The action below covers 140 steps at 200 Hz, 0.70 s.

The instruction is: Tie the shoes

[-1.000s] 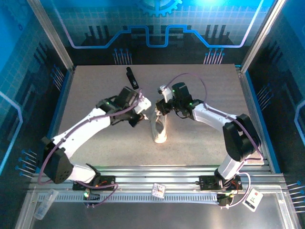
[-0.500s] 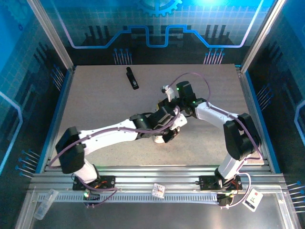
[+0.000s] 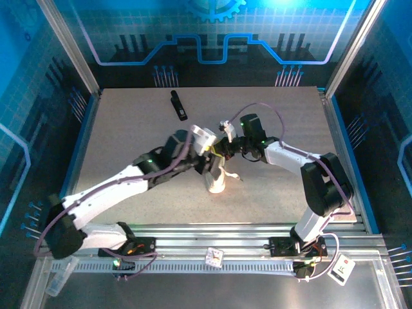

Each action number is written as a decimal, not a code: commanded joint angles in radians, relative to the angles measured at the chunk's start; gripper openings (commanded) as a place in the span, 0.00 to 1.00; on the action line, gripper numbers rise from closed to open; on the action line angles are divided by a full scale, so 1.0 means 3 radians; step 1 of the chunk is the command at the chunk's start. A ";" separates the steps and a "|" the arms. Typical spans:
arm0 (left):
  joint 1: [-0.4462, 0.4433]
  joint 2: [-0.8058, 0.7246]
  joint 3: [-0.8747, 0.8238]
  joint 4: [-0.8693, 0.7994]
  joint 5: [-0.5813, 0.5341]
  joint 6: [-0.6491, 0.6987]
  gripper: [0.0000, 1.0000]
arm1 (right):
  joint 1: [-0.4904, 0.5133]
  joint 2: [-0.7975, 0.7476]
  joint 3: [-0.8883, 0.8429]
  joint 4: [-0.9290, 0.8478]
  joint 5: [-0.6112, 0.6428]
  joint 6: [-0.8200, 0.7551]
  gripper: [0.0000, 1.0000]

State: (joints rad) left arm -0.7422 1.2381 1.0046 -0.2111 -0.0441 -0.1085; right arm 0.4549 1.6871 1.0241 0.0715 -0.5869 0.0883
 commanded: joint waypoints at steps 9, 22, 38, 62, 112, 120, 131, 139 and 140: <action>0.0437 -0.0258 -0.0287 0.0187 0.0397 -0.0466 0.62 | -0.0030 -0.0127 -0.0056 0.0140 -0.0208 -0.0159 0.00; 0.0617 -0.0277 -0.0364 0.0294 0.0650 -0.0567 0.62 | -0.0010 -0.0146 -0.0068 0.0156 -0.0247 -0.0240 0.00; 0.0790 -0.0263 -0.0437 0.0474 0.0903 -0.0717 0.62 | 0.0024 -0.0181 -0.0091 0.0170 -0.0204 -0.0345 0.00; 0.0957 -0.0166 -0.0521 0.0779 0.1202 -0.0972 0.62 | 0.0080 -0.0238 -0.0130 0.0217 -0.0137 -0.0474 0.00; 0.1011 0.0272 -0.0494 0.1249 0.1555 -0.1223 0.59 | 0.0172 -0.0218 -0.0065 0.0150 -0.0089 -0.0578 0.00; 0.1014 0.0345 -0.0500 0.1335 0.1577 -0.1256 0.59 | 0.0181 -0.0209 -0.0064 0.0152 -0.0091 -0.0579 0.00; 0.1011 0.0445 -0.0485 0.1404 0.1609 -0.1276 0.58 | 0.0196 -0.0204 -0.0064 0.0153 -0.0089 -0.0575 0.00; 0.1007 0.0509 -0.0471 0.1441 0.1637 -0.1282 0.58 | 0.0204 -0.0205 -0.0064 0.0145 -0.0081 -0.0571 0.00; 0.1007 0.0518 -0.0470 0.1446 0.1641 -0.1283 0.58 | 0.0208 -0.0204 -0.0064 0.0143 -0.0080 -0.0574 0.00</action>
State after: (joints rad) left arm -0.4438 1.3441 0.8600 0.1169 0.3767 -0.4480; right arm 0.5022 1.6402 0.9947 0.1066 -0.6098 -0.0582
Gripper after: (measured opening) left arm 0.580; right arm 0.049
